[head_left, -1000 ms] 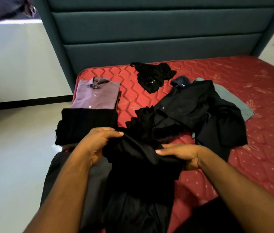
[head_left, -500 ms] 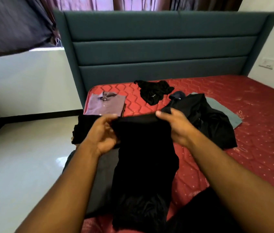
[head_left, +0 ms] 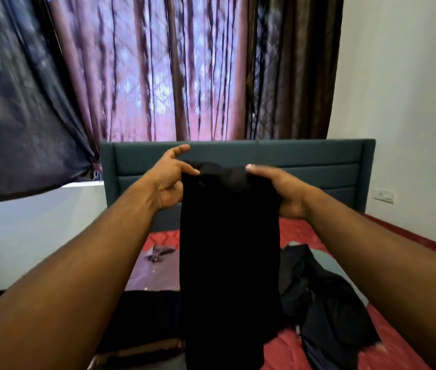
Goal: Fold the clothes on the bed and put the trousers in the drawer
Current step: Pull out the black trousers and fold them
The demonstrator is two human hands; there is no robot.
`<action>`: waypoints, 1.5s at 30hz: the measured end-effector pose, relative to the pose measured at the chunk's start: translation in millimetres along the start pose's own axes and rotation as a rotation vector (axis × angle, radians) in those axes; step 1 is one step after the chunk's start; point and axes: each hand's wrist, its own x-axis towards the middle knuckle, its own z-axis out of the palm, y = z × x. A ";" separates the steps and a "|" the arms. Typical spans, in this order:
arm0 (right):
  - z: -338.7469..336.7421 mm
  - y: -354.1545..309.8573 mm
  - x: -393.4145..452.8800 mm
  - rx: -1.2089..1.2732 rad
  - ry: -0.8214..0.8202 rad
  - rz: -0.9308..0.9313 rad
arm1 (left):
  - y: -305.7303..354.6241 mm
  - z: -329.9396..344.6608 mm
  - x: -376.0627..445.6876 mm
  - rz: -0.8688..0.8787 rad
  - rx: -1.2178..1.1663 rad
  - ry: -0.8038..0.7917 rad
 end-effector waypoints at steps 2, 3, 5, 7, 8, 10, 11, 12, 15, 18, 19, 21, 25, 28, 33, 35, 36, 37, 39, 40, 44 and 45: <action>1.8 8.0 -2.1 -0.105 -0.067 0.045 | -0.7 1.5 -1.8 0.026 0.000 0.020; 3.1 13.1 -0.8 -0.094 -0.099 0.023 | -3.8 1.5 -2.3 0.034 -0.023 0.021; 4.7 24.4 1.8 -0.005 -0.125 -0.083 | -14.5 -0.7 -4.9 0.052 -0.066 0.030; 2.0 33.5 3.1 0.111 -0.100 -0.200 | -18.0 -3.9 -7.5 0.079 -0.062 0.075; -0.5 38.4 5.0 0.156 -0.079 -0.237 | -17.2 -6.3 -8.1 0.087 -0.051 0.099; -3.4 47.2 8.0 0.185 0.001 -0.275 | -14.3 -12.9 -8.8 0.098 -0.010 0.134; -4.1 49.7 9.8 0.192 0.054 -0.285 | -13.2 -16.6 -8.3 0.102 0.010 0.146; -4.5 50.5 11.8 0.206 0.099 -0.288 | -13.2 -19.7 -7.5 0.106 0.024 0.159; -2.8 44.1 14.1 0.241 0.139 -0.284 | -14.7 -24.5 -2.5 0.117 0.055 0.229; 2.9 29.7 20.0 0.205 0.164 -0.256 | -14.3 -26.0 5.8 0.139 0.195 0.302; 3.9 24.6 22.4 0.181 0.198 -0.233 | -13.5 -26.6 8.7 0.150 0.249 0.302; 1.4 12.2 27.5 0.037 0.277 -0.093 | -9.9 -24.9 11.5 0.150 0.292 0.264; -7.2 -10.9 25.7 -0.222 0.272 0.175 | -7.5 -19.8 12.6 0.066 0.216 0.211; -10.5 -11.4 23.8 -0.067 0.195 -0.021 | -9.2 -18.8 18.0 -0.031 0.104 0.277; -4.9 -5.9 26.3 -0.104 0.372 -0.013 | -11.8 -10.0 13.0 -0.184 -0.018 0.174; -3.6 -12.3 25.9 -0.029 0.390 -0.035 | -13.5 -5.8 15.8 -0.091 -0.028 0.221; -3.3 -14.5 26.5 0.009 0.386 -0.043 | -12.9 -4.9 15.2 -0.043 -0.028 0.259; -3.1 -16.1 26.1 0.043 0.394 -0.057 | -12.9 -5.1 16.0 -0.001 -0.018 0.284; -4.7 -18.8 24.0 0.094 0.415 -0.093 | -12.2 -6.6 16.9 0.058 0.024 0.305; -5.6 -20.4 22.2 0.117 0.406 -0.108 | -10.7 -7.1 17.0 0.074 0.039 0.307; -15.8 -24.0 17.0 0.125 0.377 -0.152 | -2.5 -10.8 24.1 0.073 0.107 0.303; -18.9 -23.5 18.3 0.089 0.419 -0.172 | -1.3 -10.7 27.2 0.060 0.148 0.287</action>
